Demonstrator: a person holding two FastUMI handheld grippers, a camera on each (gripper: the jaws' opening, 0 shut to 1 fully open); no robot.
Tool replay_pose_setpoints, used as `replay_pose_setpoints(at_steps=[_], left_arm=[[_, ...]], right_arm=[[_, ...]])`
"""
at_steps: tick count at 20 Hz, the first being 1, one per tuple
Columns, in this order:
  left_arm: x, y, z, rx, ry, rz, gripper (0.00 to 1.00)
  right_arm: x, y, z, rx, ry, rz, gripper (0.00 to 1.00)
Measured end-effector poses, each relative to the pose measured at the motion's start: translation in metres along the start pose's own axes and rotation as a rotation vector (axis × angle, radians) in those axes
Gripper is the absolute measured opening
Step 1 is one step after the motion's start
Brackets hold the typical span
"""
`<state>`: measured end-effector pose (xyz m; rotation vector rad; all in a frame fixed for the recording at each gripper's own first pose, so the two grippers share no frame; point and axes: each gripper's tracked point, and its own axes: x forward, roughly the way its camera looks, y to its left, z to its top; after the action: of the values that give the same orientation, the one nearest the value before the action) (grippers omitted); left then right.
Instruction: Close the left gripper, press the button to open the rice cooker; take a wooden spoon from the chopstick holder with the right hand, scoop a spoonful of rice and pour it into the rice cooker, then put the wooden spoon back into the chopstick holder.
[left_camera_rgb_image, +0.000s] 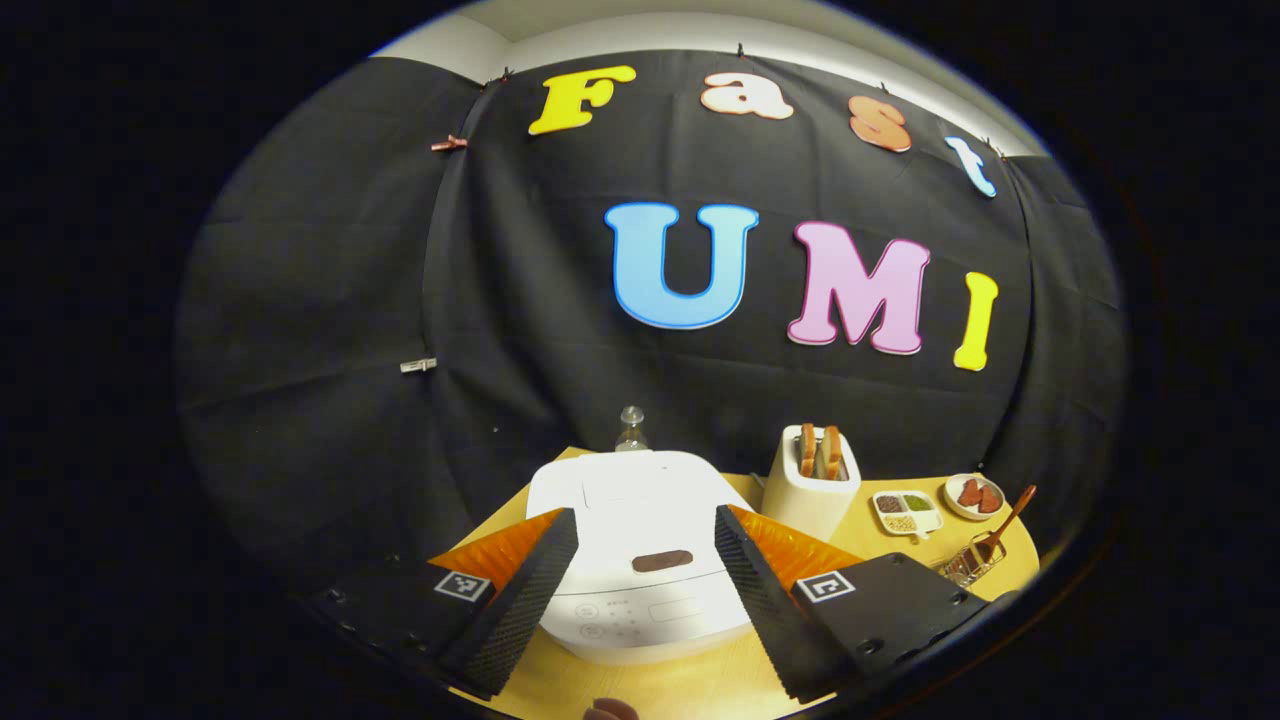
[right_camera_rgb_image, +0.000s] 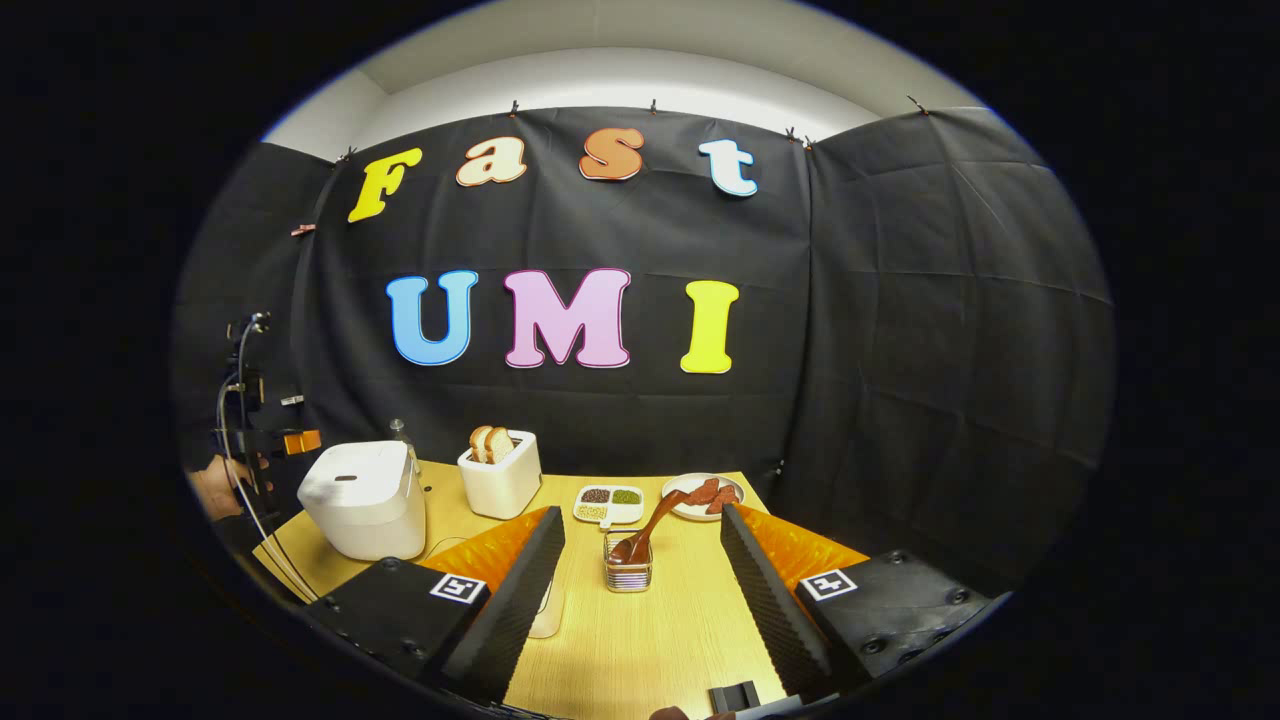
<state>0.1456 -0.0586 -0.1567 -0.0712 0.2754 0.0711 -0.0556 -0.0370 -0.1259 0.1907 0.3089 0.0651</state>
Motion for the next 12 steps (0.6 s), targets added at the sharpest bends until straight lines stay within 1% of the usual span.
replay_pose_setpoints(at_steps=[3,8,12], left_arm=[[-0.033,-0.005,0.020,-0.013,-0.059,-0.050,0.95],[-0.086,-0.003,0.048,-0.015,-0.137,-0.104,0.95],[-0.122,-0.005,0.059,0.015,-0.182,-0.142,0.95]], right_arm=[[0.006,0.009,0.004,0.000,-0.009,0.020,0.98],[0.015,0.023,0.014,-0.007,-0.031,0.048,0.98],[0.020,0.032,0.024,-0.020,-0.052,0.065,0.98]])
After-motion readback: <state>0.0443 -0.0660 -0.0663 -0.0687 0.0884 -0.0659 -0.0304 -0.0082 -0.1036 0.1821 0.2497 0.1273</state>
